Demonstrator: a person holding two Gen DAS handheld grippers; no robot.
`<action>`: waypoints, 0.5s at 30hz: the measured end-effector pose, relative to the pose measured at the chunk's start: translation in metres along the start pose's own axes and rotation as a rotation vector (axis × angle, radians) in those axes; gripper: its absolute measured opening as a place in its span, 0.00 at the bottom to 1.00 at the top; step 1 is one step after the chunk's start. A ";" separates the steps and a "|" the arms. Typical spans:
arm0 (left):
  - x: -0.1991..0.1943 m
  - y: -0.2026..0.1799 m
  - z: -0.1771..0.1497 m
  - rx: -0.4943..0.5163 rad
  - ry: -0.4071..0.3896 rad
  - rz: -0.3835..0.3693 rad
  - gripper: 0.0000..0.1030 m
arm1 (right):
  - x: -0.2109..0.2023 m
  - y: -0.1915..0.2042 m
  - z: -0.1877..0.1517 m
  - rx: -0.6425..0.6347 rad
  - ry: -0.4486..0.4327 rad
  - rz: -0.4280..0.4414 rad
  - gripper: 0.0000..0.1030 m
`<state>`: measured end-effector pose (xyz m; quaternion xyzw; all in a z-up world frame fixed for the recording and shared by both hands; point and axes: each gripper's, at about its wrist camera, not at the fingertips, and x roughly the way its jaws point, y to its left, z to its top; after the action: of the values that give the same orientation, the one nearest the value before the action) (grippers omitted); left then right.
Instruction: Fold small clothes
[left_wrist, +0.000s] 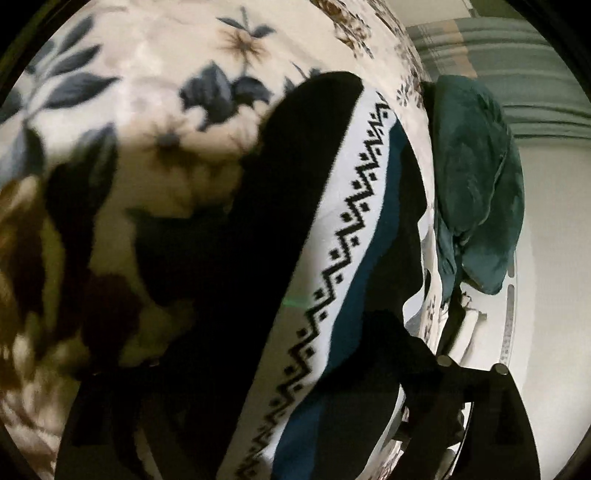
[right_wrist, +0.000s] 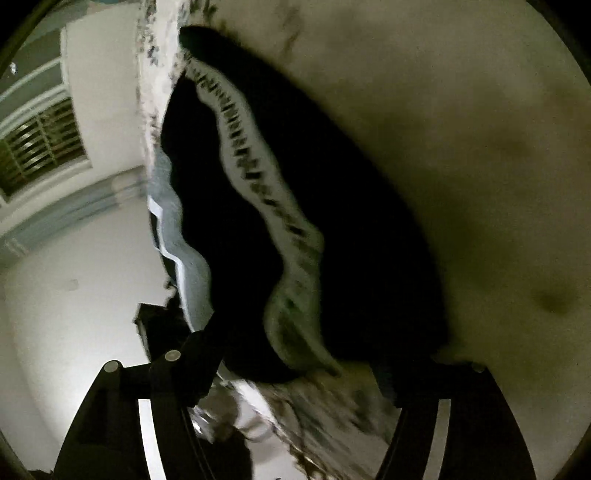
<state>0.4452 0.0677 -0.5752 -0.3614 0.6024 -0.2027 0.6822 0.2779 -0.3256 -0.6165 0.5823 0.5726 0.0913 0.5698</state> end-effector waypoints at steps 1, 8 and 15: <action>0.001 -0.001 0.001 0.002 0.004 -0.003 0.90 | 0.005 0.002 0.001 0.004 -0.013 0.018 0.71; 0.012 -0.013 0.010 0.034 0.016 -0.003 0.92 | 0.042 0.022 0.002 0.018 -0.060 0.088 0.72; 0.006 -0.033 0.009 0.095 -0.012 -0.002 0.33 | 0.040 0.046 -0.002 0.004 -0.139 0.045 0.32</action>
<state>0.4608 0.0439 -0.5550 -0.3305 0.5875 -0.2298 0.7020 0.3160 -0.2796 -0.6025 0.6009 0.5187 0.0623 0.6050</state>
